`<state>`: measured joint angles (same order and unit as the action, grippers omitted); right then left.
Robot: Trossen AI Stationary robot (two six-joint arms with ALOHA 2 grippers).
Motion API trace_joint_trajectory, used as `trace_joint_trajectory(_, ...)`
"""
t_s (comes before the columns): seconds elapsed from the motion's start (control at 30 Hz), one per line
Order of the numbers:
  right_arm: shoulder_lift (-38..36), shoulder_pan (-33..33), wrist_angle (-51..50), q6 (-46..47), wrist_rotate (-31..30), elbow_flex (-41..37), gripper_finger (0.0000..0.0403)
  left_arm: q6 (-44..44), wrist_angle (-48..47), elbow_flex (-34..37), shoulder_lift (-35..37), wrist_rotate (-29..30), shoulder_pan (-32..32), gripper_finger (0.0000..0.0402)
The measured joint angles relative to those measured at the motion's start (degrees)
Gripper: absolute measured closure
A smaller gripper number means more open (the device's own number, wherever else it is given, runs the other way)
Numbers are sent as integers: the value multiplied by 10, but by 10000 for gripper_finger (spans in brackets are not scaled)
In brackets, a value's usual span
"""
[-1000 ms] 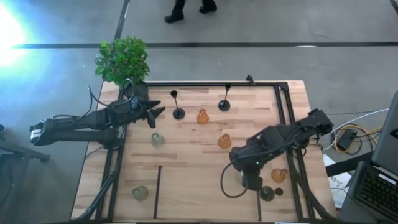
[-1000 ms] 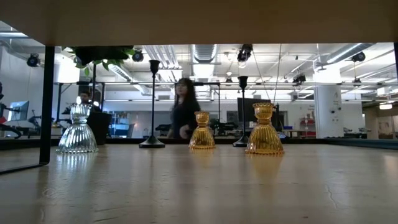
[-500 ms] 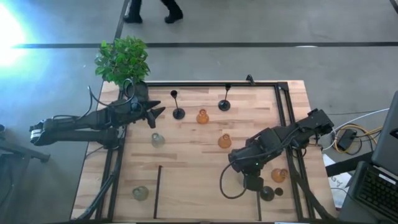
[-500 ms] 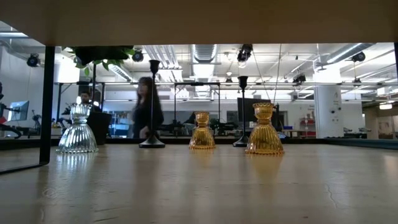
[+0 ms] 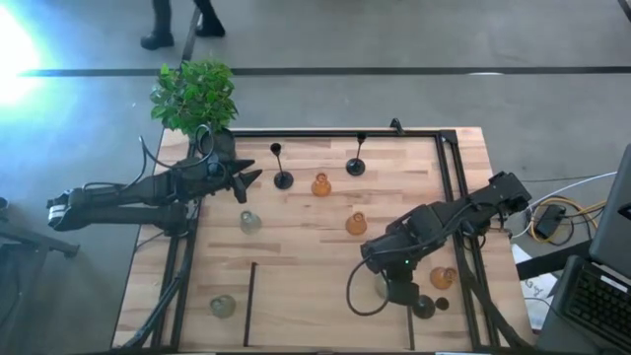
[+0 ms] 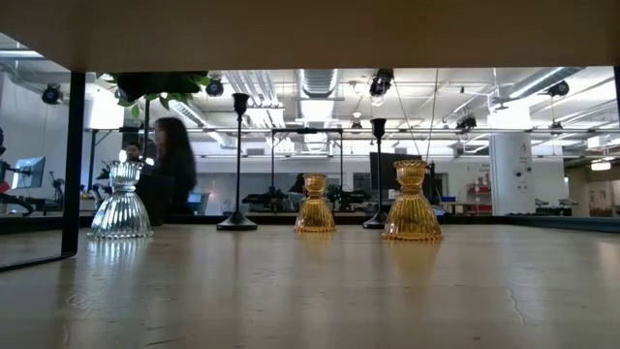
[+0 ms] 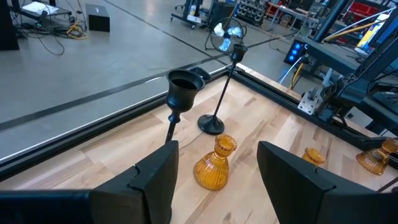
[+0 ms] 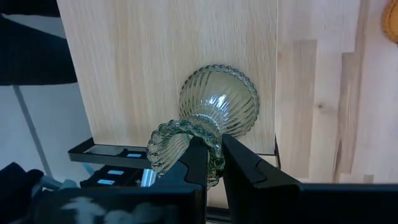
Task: Pick & Place candle stick holders
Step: Put the top green glass candle holder on the shelf
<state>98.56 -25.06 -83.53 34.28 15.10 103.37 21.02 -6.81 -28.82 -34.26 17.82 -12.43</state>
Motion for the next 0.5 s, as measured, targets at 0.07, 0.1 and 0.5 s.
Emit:
trace_joint_trajectory(0.07, 0, 0, 0, 0, -1, -1, 385, 0, 0, 0, 0, 0, 0, 179)
trace_joint_trajectory(0.1, 0, 0, 0, 4, -3, -1, 384, 0, 0, 0, 0, 0, 0, 179)
trace_joint_trajectory(0.5, -9, 0, -2, 32, -39, 16, 279, 0, -1, 0, 0, 0, 0, 179)
